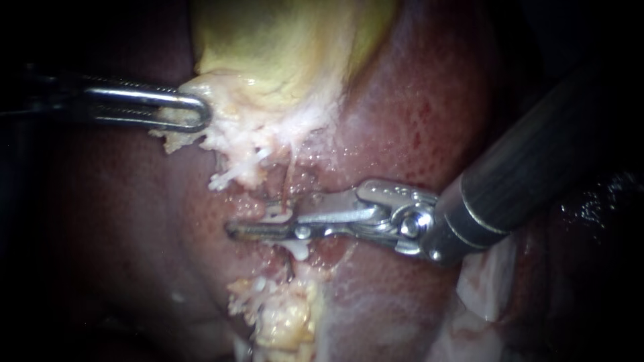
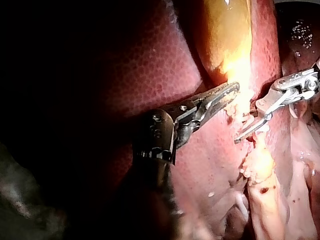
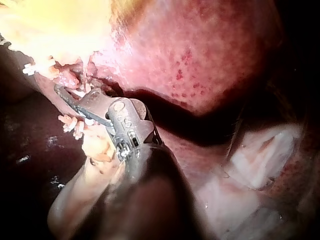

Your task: Clipping third clip right tube

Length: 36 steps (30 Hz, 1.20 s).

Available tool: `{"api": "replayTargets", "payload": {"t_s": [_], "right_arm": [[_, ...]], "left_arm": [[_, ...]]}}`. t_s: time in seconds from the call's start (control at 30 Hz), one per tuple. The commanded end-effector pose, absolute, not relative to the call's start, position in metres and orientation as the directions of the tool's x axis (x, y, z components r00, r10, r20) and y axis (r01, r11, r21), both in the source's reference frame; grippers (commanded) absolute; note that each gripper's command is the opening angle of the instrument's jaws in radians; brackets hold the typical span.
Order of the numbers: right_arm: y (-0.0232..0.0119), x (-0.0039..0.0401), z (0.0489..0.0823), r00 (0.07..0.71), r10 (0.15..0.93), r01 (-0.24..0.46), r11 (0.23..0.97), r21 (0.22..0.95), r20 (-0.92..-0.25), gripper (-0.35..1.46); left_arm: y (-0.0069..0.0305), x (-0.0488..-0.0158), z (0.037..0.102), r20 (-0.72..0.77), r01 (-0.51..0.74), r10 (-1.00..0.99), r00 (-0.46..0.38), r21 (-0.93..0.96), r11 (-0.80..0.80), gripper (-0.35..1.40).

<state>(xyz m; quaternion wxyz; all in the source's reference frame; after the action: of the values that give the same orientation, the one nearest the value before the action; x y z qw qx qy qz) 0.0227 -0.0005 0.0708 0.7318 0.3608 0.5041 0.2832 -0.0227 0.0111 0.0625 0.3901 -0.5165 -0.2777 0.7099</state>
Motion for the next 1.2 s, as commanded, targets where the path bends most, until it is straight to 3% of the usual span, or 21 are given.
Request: {"api": "replayTargets", "payload": {"t_s": [0.03, 0.2, 0.6, 0.83, 1.2], "right_arm": [[-0.0005, 0.0227, 0.0708, 0.332, 0.778, -0.05, 0.58, 0.813, -0.534, 0.12], [-0.0001, 0.0226, 0.0705, 0.33, 0.78, -0.051, 0.577, 0.815, -0.532, 0.4], [0.0013, 0.0204, 0.0695, 0.301, 0.779, -0.017, 0.581, 0.814, -0.55, 0.5], [0.0023, 0.0181, 0.0694, 0.245, 0.793, 0.107, 0.55, 0.829, -0.558, 0.5], [0.0029, 0.0167, 0.0701, 0.205, 0.795, 0.225, 0.529, 0.818, -0.57, 0.5]], "left_arm": [[0.0111, -0.0226, 0.0625, -0.517, -0.267, 0.841, -0.162, -0.797, -0.541, -0.35], [0.011, -0.0225, 0.0625, -0.517, -0.266, 0.841, -0.162, -0.797, -0.541, -0.35], [0.011, -0.0222, 0.0625, -0.517, -0.265, 0.84, -0.163, -0.798, -0.542, -0.35], [0.011, -0.0222, 0.0625, -0.517, -0.265, 0.84, -0.163, -0.798, -0.542, -0.35], [0.011, -0.0221, 0.0624, -0.517, -0.265, 0.84, -0.163, -0.798, -0.542, -0.35]]}}
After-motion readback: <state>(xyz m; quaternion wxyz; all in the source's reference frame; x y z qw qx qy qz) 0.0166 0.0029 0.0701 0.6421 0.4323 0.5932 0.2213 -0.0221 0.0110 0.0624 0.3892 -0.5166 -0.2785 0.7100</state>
